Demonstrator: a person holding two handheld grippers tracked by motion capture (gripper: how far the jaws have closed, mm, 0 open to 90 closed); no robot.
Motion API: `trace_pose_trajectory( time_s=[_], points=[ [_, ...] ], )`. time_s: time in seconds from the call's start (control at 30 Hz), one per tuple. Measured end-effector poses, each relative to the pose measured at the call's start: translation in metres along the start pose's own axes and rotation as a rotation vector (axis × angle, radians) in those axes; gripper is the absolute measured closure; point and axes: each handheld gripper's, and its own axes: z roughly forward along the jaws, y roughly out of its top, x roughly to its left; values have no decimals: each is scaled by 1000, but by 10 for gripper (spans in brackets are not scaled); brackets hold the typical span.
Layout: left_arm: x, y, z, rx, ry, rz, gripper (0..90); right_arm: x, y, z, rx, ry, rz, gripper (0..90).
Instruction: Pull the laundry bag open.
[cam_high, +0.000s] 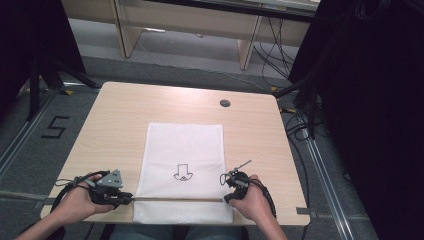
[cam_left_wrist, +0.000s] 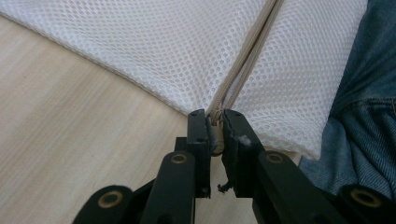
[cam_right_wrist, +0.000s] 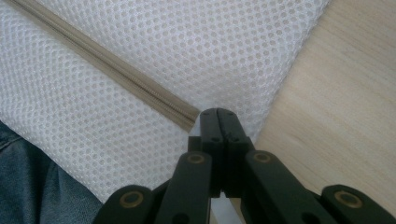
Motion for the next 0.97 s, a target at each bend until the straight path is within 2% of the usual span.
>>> trace_pose_trajectory(
  time_s=[0.03, 0.07, 0.1, 0.13, 0.17, 0.2, 0.23, 0.33, 0.43, 0.47, 0.5, 0.53, 0.57, 0.6, 0.63, 0.7, 0.73, 0.8, 0.83, 0.87, 0.9, 0.97],
  points=[
    [1, 0, -1, -3, 17, -7, 803, -1, 0, 1, -12, 8, 5, 900],
    [2, -1, -1, -11, 22, -17, 788, -2, 0, 0, 3, 16, 29, 900],
    [4, -1, -3, -19, 41, -22, 763, -3, -1, 0, -4, 15, 22, 900],
    [4, -1, -3, -19, 41, -22, 727, -3, -1, 0, 3, 27, 35, 900],
    [9, -3, -7, -54, 54, -73, 722, -4, -1, 0, -1, 31, 27, 900],
    [9, -3, -7, -54, 54, -73, 718, -4, -2, 0, 7, 34, 33, 900],
    [11, -3, -11, -118, 57, -123, 708, -4, -2, 0, -23, 27, 19, 900],
    [18, -1, -11, -143, 90, -137, 612, -4, -2, 0, -21, 32, 28, 889],
    [26, 9, -5, -190, 107, -165, 531, -4, -3, -1, -24, 39, 32, 864],
    [29, 14, -2, -219, 107, -184, 501, -4, -3, -1, -21, 45, 40, 827],
    [29, 14, -2, -219, 107, -184, 476, -3, -3, -2, -30, 48, 54, 787],
    [33, 22, 5, -251, 116, -204, 456, -2, -3, -4, -50, 45, 56, 772],
    [35, 25, 8, -267, 111, -201, 438, -2, -2, -4, -62, 31, 47, 764],
    [35, 27, 11, -282, 102, -227, 429, 0, -2, -7, -65, 22, 45, 748],
    [36, 27, 14, -293, 110, -230, 417, 1, -1, -8, -93, 19, 33, 731],
    [37, 24, 18, -289, 111, -221, 396, 3, 0, -11, -120, 11, 46, 705],
    [37, 24, 18, -289, 111, -221, 395, 3, 1, -11, -138, 5, 32, 698],
    [40, 17, 17, -228, 143, -185, 387, 2, 1, -10, -151, -10, 32, 685],
    [39, 16, 18, -242, 160, -213, 386, 2, 1, -10, -156, -18, 35, 678],
    [41, 16, 17, -248, 149, -220, 385, 1, 1, -10, -175, -13, 17, 674],
    [43, 16, 15, -241, 165, -211, 385, 0, 1, -10, -191, -21, 13, 668],
    [44, 16, 14, -244, 172, -214, 383, 0, 1, -12, -191, -24, 28, 664]
  ],
)
